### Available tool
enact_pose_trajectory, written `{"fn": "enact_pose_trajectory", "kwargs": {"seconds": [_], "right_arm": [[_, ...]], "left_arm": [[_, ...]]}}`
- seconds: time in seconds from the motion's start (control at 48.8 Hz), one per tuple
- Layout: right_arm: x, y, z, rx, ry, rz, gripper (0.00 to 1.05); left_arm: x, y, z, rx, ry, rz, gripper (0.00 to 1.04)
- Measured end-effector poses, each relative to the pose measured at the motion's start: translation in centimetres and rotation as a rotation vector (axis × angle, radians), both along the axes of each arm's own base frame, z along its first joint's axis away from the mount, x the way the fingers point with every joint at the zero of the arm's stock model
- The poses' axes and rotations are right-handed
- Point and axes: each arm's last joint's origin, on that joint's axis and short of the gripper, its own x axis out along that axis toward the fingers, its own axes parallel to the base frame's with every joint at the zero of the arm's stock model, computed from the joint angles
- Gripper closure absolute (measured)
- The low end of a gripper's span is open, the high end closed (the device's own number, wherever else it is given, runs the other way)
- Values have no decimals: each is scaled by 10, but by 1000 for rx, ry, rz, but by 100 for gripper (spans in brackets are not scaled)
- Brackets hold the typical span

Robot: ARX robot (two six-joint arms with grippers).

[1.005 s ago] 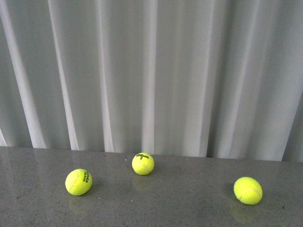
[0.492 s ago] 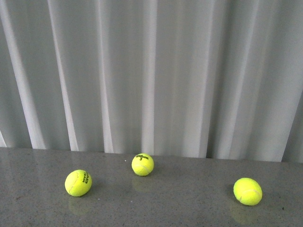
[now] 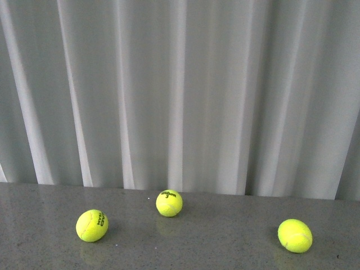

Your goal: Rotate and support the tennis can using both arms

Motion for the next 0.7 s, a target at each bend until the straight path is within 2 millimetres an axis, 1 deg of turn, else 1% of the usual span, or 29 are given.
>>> {"fn": "enact_pose_trajectory", "kwargs": {"seconds": [0.349, 0.697], "right_arm": [[-13, 0, 3, 0, -14, 0, 101], [-22, 0, 2, 0, -13, 0, 101]], "left_arm": [[0, 0, 0, 0, 0, 0, 7], [0, 0, 0, 0, 0, 0, 7]]}}
